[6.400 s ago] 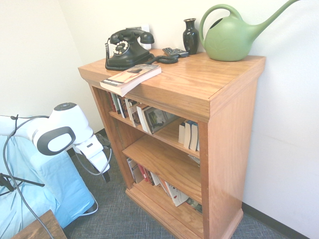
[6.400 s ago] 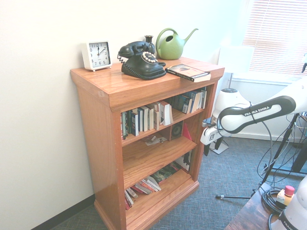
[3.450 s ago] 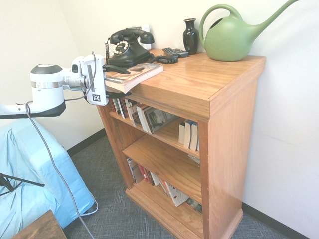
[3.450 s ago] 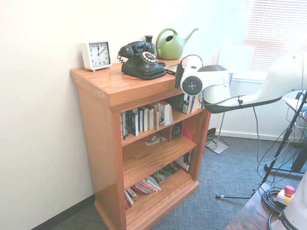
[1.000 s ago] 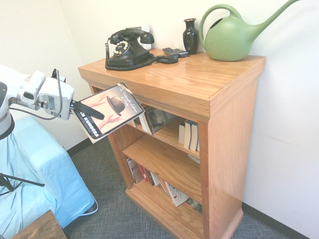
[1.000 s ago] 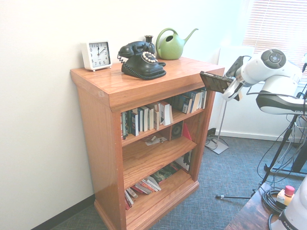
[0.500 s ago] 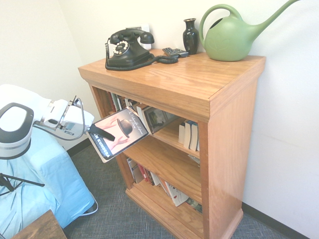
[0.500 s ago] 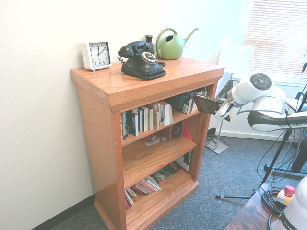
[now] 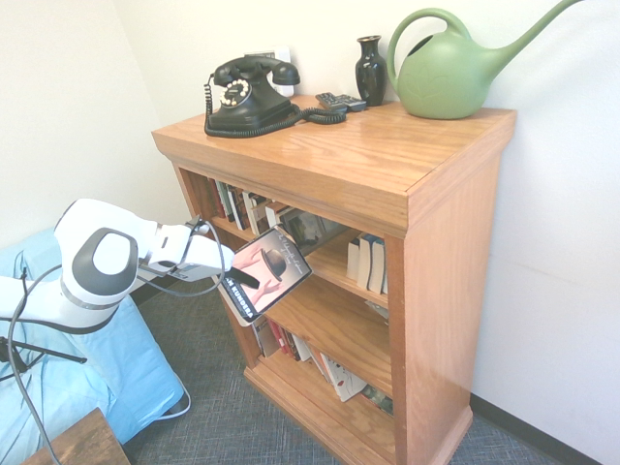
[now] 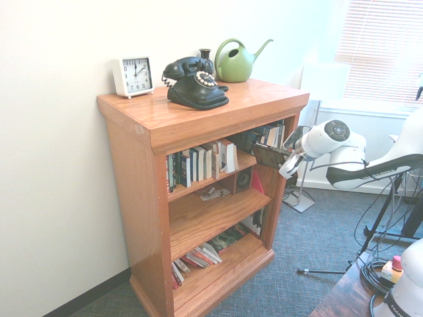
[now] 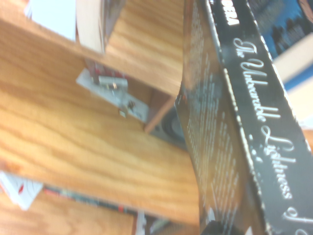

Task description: Organize the shelf

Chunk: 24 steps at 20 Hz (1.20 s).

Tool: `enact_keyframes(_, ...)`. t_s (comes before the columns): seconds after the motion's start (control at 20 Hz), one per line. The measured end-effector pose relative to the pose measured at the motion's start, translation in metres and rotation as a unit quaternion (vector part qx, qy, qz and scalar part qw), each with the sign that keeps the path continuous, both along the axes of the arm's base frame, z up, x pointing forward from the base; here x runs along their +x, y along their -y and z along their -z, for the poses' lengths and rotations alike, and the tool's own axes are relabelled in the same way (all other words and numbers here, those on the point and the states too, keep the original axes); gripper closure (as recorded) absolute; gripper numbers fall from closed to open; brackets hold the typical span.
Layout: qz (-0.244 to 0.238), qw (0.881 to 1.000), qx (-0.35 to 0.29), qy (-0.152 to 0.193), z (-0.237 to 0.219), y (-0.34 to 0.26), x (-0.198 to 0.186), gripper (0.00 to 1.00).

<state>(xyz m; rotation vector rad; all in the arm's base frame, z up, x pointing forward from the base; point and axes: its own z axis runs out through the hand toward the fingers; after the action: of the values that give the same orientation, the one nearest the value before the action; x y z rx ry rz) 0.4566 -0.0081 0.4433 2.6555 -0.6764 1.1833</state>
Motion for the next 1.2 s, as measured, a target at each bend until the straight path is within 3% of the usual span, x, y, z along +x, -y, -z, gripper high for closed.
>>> enact_keyframes(0.45, -0.009, 0.998, 0.046, 0.032, 0.016, -0.009, 0.051, 1.00)
enact_keyframes(0.8, 0.000, 0.993, 0.114, 0.034, 0.026, -0.016, 0.083, 1.00)
enact_keyframes(1.2, -0.001, 0.990, 0.134, 0.042, 0.017, -0.027, 0.102, 1.00)
